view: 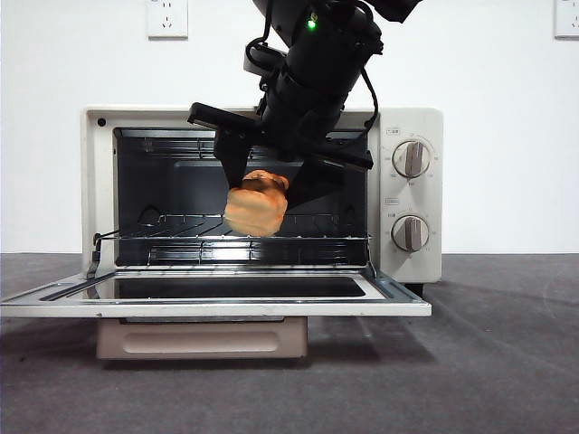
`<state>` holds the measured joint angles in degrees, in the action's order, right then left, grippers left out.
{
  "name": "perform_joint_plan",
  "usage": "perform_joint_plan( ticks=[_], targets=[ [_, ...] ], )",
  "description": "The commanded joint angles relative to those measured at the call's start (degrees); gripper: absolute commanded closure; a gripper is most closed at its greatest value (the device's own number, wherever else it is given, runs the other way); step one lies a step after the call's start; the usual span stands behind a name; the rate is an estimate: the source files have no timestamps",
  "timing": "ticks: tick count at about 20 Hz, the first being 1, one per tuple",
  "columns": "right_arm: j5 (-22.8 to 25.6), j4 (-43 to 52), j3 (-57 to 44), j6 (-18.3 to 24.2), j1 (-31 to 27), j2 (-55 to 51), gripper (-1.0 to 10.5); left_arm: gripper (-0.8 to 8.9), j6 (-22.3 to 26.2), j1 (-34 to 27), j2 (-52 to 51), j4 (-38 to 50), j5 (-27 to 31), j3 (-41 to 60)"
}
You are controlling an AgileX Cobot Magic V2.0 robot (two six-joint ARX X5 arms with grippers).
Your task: The left arm flap open the oven, the right arm pick bread and place it into oven, the left arm flap close the oven
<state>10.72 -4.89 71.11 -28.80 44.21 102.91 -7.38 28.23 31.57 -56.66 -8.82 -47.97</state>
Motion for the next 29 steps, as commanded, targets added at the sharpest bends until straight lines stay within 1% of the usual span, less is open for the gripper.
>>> perform_joint_plan(
  ticks=[1, 3, 4, 9, 11, 14, 16, 18, 21, 25, 29],
  targets=[
    [0.37, 0.33, 1.22, -0.57, 0.50, 1.55, 5.8, 7.98, 0.68, 0.17, 0.15, 0.44, 0.26, -0.33],
    [0.33, 0.66, 1.25, -0.57, 0.57, 1.55, 5.1, 7.98, 0.68, 0.17, 0.15, 0.39, 0.26, -0.33],
    [0.31, 0.66, 1.25, -0.55, 0.57, 1.53, 5.0, 7.98, 0.68, 0.17, 0.15, 0.39, 0.26, -0.33],
    [-0.20, -0.20, 1.25, -0.31, 0.98, -0.61, 5.0, 7.98, 0.70, 0.17, 0.17, 0.39, 0.26, -0.33],
    [-0.17, -2.47, 1.25, 0.00, 1.40, -2.89, 5.0, 7.98, 0.70, 0.17, 0.17, 0.48, 0.26, -0.33],
    [-0.87, -7.45, 1.25, 1.84, 2.32, -7.80, 5.0, 7.98, 0.83, 0.17, 0.17, 0.55, 0.26, -0.33],
    [-2.82, -10.62, 1.25, 4.02, 3.28, -11.80, 5.0, 7.98, 0.85, 0.17, 0.17, 0.57, 0.26, -0.33],
    [-5.42, -14.01, 1.25, 7.41, 4.00, -16.15, 5.0, 7.98, 0.85, 0.17, 0.17, 0.66, 0.26, -0.33],
    [-9.84, -20.31, 1.22, 13.66, 4.15, -22.84, 5.1, 7.98, 0.83, 0.17, 0.17, 0.94, 0.26, -0.33],
    [-10.80, -29.00, 0.83, 19.96, 3.93, -31.12, 5.1, 7.98, 0.83, 0.17, 0.17, 0.92, 0.26, -0.33],
    [-12.48, -29.79, -5.60, 20.41, 3.93, -40.37, 5.1, 7.98, 0.83, 0.17, 0.17, 0.96, 0.26, -0.33]
  ],
)
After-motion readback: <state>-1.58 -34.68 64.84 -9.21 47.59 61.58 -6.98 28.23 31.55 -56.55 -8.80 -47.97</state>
